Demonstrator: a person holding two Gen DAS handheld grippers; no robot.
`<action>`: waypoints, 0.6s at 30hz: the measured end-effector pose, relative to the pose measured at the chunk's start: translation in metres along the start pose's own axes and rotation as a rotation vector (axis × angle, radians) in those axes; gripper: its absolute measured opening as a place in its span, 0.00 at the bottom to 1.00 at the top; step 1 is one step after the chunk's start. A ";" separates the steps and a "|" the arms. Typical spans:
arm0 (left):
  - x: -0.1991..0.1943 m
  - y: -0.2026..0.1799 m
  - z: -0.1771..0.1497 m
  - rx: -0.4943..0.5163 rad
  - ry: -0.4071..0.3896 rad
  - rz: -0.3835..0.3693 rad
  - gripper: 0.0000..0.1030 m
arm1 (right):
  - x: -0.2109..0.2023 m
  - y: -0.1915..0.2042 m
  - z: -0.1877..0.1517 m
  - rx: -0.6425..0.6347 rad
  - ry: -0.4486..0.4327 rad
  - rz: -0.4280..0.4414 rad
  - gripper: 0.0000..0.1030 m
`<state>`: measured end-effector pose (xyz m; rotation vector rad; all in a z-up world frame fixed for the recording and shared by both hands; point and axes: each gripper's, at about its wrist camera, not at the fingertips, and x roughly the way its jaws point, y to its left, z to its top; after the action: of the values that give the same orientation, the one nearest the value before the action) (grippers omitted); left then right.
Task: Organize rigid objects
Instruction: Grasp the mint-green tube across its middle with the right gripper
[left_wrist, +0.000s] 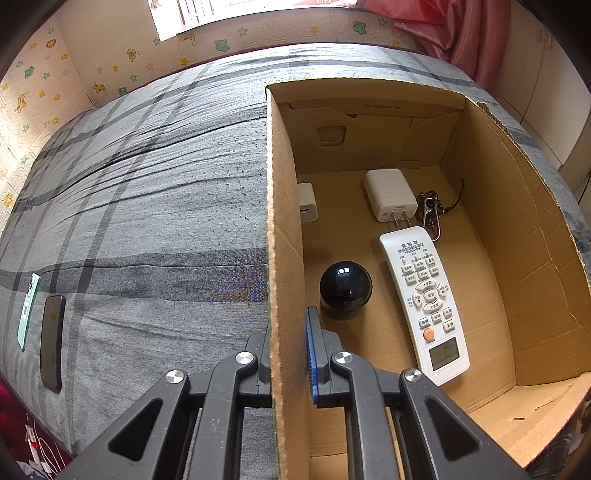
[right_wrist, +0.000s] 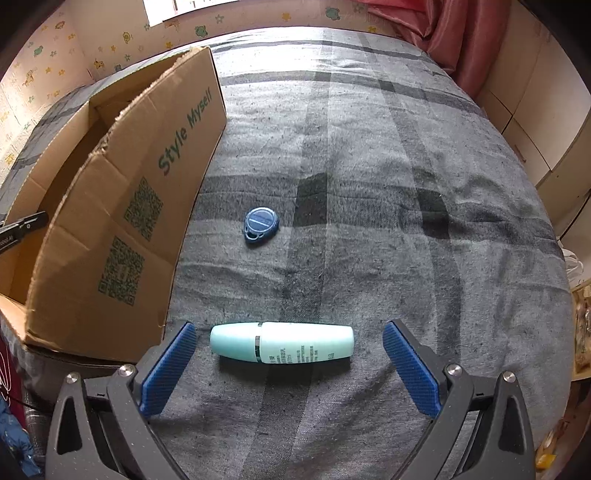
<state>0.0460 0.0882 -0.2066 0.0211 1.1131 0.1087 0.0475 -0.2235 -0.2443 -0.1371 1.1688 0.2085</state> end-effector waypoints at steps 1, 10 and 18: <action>0.000 0.000 0.000 0.000 0.000 0.000 0.12 | 0.003 0.000 -0.001 0.000 0.008 -0.003 1.00; 0.000 0.000 -0.001 -0.001 0.000 0.001 0.12 | 0.024 0.001 -0.007 0.007 0.033 0.003 1.00; 0.001 -0.001 0.000 0.000 0.002 0.005 0.12 | 0.037 0.000 -0.011 0.001 0.058 0.000 1.00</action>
<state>0.0462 0.0874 -0.2075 0.0237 1.1146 0.1135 0.0510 -0.2221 -0.2826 -0.1431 1.2263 0.2055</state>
